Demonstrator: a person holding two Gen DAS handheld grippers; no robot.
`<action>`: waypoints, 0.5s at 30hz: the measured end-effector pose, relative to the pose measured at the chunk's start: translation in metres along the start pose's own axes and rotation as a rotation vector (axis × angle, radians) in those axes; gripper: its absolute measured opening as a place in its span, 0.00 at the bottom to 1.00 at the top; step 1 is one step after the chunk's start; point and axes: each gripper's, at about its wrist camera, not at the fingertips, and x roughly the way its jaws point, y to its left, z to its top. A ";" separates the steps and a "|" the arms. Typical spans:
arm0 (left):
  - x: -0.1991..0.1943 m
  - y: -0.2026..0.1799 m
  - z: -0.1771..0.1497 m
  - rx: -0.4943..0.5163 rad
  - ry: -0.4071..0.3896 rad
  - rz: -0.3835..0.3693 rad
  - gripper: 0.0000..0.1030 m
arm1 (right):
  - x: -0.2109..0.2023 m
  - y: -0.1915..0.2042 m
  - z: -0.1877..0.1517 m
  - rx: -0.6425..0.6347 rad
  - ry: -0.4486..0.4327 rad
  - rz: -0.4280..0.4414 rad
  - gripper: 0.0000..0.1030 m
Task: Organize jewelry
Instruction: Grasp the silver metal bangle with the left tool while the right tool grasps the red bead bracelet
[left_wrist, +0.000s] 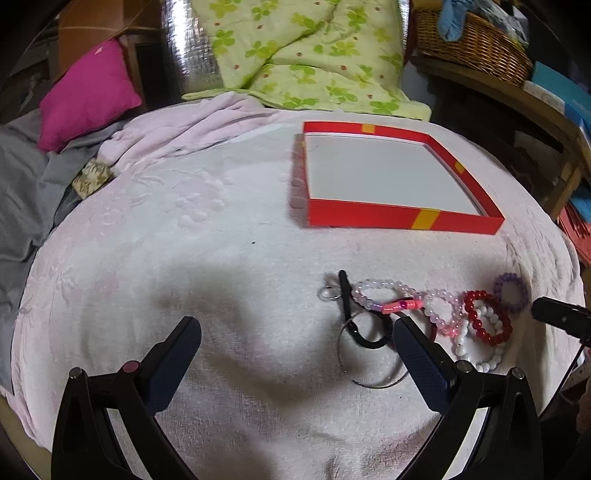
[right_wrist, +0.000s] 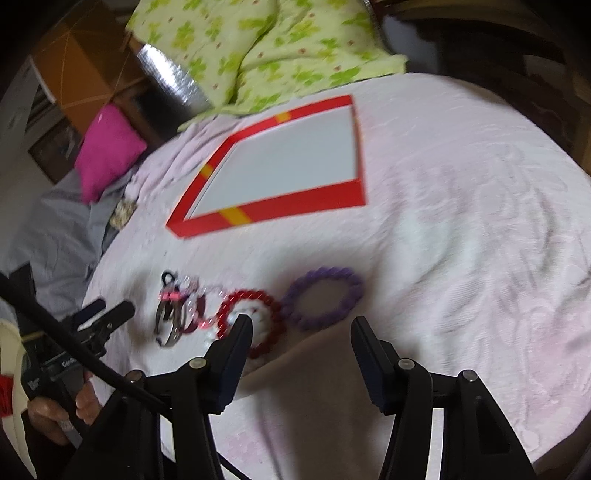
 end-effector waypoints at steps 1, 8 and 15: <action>0.000 -0.002 0.000 0.011 -0.002 -0.008 1.00 | 0.003 0.002 0.000 -0.006 0.010 -0.002 0.57; 0.013 -0.007 -0.001 0.030 0.048 -0.056 0.87 | 0.023 0.008 -0.001 -0.014 0.077 -0.016 0.57; 0.027 -0.003 0.002 -0.006 0.089 -0.086 0.74 | 0.034 0.012 0.004 -0.021 0.092 -0.047 0.53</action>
